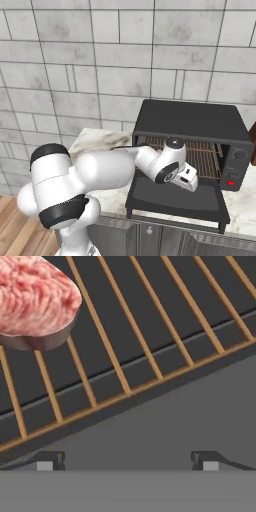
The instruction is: Open the toaster oven door. Place the baguette on the top rack in the toaster oven and place the steak on the bottom rack.
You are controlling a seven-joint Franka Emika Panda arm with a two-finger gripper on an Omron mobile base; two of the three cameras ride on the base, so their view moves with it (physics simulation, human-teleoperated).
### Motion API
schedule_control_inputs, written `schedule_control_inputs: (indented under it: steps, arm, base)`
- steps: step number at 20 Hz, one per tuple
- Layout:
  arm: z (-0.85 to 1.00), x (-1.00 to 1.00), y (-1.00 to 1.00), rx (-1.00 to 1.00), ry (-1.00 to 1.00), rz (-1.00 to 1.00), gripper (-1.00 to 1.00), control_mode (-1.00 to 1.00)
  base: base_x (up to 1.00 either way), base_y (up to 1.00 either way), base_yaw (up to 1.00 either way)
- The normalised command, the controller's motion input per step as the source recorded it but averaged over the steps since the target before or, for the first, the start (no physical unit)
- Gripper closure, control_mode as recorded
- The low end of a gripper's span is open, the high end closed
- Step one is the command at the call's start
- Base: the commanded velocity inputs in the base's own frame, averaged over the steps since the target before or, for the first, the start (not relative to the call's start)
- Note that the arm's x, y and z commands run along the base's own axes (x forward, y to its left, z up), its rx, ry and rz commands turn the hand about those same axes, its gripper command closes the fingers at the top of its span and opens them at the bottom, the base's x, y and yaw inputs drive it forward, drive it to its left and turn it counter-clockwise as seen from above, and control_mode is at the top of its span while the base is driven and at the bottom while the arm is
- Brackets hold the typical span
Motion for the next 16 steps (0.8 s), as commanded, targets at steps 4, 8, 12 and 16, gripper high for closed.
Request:
schedule_control_inputs:
  steps: [4, 8, 12, 16]
  arm:
    - [-0.07, 0.17, 0.0, 0.0, -0.05, -0.16, -1.0, -1.0]
    - [-0.04, 0.14, -0.01, 0.0, -0.06, -0.15, -1.0, -1.0]
    - [-0.05, 0.08, -0.02, 0.0, -0.06, -0.13, -1.0, -1.0]
    - [-0.03, 0.11, -0.01, 0.0, -0.05, -0.14, -1.0, -1.0]
  base:
    - [0.0, 0.0, 0.0]
    - [0.0, 0.0, 0.0]
    - [0.0, 0.0, 0.0]
    - [0.0, 0.0, 0.0]
